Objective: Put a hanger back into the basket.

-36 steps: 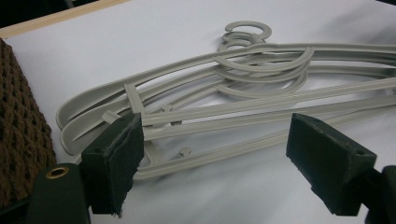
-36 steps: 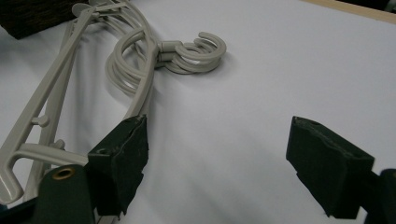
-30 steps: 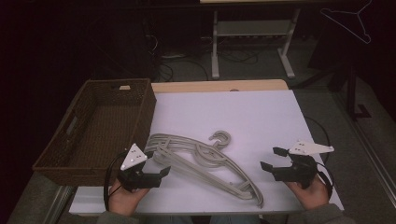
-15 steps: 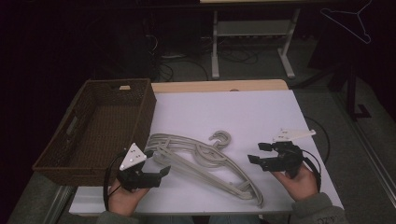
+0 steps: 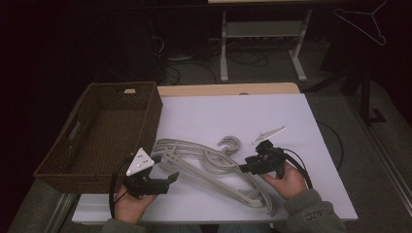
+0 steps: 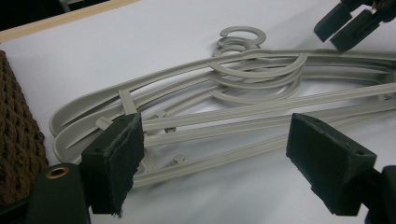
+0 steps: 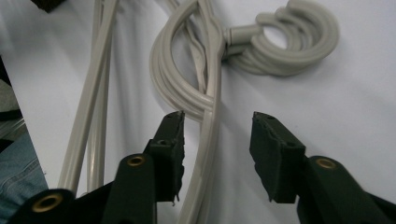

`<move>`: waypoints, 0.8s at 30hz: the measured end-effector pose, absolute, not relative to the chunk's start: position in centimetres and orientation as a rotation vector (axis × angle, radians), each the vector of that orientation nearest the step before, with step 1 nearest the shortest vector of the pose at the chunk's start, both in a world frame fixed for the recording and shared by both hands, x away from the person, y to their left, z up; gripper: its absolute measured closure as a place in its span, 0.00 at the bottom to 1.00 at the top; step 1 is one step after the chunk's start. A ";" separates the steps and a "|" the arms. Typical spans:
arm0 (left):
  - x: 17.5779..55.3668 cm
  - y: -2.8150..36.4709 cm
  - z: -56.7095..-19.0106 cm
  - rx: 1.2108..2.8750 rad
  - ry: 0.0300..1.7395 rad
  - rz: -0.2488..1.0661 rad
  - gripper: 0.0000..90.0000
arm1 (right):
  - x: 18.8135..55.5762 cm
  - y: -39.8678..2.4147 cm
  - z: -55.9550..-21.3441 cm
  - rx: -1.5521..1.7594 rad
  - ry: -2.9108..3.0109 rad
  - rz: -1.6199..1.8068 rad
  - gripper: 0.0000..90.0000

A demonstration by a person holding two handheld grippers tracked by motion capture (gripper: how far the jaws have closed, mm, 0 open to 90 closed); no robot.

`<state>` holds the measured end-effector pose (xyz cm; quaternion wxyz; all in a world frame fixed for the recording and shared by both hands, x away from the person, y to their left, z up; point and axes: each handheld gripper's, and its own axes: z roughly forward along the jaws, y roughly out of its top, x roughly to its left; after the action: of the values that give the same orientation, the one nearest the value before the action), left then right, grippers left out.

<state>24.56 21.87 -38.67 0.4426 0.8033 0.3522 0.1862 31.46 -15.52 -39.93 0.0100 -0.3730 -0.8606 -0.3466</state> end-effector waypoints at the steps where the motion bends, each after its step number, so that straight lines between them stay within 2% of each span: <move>1: 24.6 21.9 -38.7 1.992 0.875 0.461 0.20 | 31.5 -15.4 -40.1 -1.169 -2.679 -1.067 0.64; 10: 24.5 21.6 -38.8 1.989 0.882 0.448 0.20 | 31.8 -14.6 -40.9 -1.196 -2.670 -1.003 0.73; 17: 24.6 21.6 -38.8 1.995 0.870 0.451 0.21 | 31.7 -14.2 -41.4 -1.230 -2.652 -0.984 0.86; 24: 24.5 21.6 -38.8 1.987 0.883 0.444 0.21 | 31.8 -14.6 -41.4 -1.294 -2.584 -0.994 0.89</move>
<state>24.55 21.60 -38.81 0.4449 0.8019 0.3564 0.1791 31.83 -14.56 -41.40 0.0427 -0.4229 -0.8448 -0.3251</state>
